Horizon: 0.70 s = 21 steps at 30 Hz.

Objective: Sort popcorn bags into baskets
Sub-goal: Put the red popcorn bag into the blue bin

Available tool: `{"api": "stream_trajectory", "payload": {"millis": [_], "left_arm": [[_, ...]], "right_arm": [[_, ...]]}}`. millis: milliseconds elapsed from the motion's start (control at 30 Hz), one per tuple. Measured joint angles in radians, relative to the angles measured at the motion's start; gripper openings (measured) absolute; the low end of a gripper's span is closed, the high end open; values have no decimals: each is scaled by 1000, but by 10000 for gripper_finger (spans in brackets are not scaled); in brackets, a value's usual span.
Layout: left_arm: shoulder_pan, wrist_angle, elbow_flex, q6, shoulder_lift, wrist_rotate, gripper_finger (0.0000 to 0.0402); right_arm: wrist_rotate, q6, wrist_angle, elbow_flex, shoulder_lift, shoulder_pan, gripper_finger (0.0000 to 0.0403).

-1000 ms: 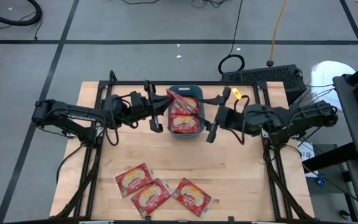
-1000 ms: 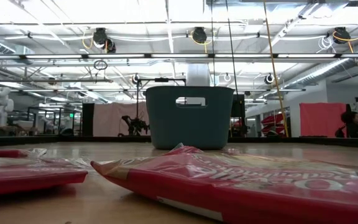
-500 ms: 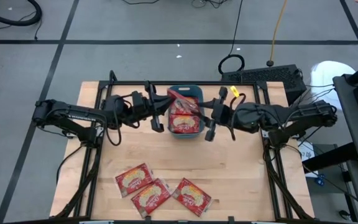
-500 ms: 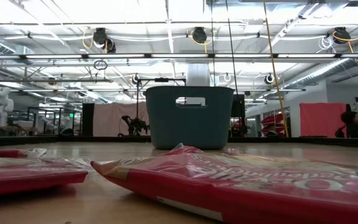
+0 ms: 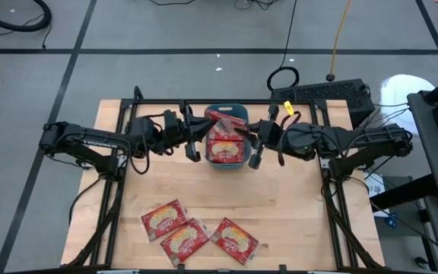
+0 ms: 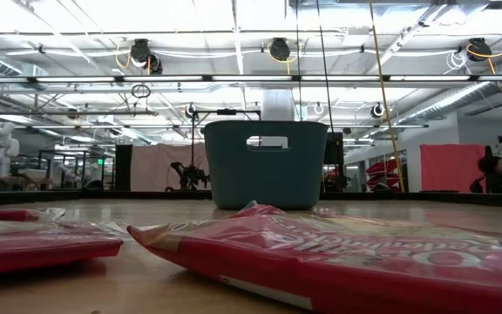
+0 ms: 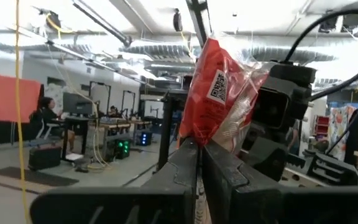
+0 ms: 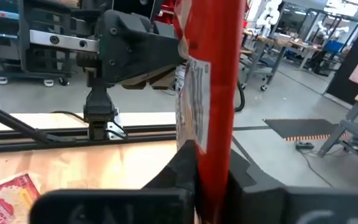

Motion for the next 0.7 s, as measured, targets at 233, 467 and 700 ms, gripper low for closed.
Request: {"api": "stream_trajectory", "payload": {"millis": [233, 467, 700], "left_arm": [[-2, -161, 1, -86, -91, -138, 75], [40, -439, 1, -208, -238, -194, 172], [95, -919, 1, -505, -384, -180, 198]], "right_arm": [[16, 65, 6, 0, 0, -38, 19], [20, 107, 37, 17, -4, -71, 12], [25, 48, -31, 137, 42, -107, 14]]}}
